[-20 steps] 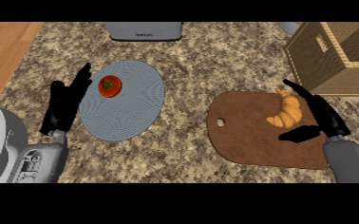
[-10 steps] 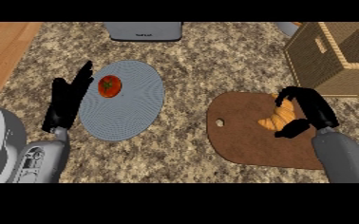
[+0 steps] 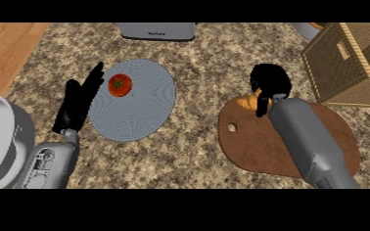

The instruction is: Pick the croissant from the cutting board and place it in the basket

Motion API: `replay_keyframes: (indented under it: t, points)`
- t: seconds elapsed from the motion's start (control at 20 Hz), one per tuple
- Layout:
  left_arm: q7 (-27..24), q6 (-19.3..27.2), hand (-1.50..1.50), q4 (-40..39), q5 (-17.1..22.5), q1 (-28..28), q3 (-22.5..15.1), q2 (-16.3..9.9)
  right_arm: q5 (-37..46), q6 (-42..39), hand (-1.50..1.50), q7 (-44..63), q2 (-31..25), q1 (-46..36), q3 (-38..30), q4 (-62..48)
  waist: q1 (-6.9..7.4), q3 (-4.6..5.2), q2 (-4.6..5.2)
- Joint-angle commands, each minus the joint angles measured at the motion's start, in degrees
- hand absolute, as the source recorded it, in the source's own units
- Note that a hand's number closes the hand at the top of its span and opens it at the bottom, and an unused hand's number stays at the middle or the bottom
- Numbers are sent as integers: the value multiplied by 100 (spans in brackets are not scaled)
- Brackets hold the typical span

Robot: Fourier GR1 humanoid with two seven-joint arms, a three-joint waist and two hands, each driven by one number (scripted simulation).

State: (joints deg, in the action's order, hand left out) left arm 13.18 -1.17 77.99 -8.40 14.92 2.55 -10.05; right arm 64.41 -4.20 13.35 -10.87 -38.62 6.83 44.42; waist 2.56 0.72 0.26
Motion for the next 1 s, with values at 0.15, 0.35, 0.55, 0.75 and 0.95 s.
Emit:
replay_keyframes:
  t: [0.15, 0.35, 0.55, 0.75, 0.95]
  points:
    - [53, 3, 0, 264, 76, -123, 137, -65, 178, 846, 150, 278, 619, -1013, -243, -982, -91, -77, 8]
    - [9, -145, 0, 11, 150, -105, 242, -194, -591, 670, 150, 500, 1040, -1181, -776, -162, -218, -73, -31]
    - [84, -41, 0, 103, 137, -139, 216, -83, -1218, 888, 150, 390, 1076, -1359, -1159, 649, -284, -75, -61]
    - [236, -34, 0, 208, 99, -126, 286, -216, -1512, 724, 150, 1013, 1072, -1681, -1414, 1639, -358, -72, -92]
    - [-68, -221, 0, 295, 219, -551, 302, -235, -1597, 144, 150, 1634, 595, -1998, -1543, 2470, -300, -70, -77]
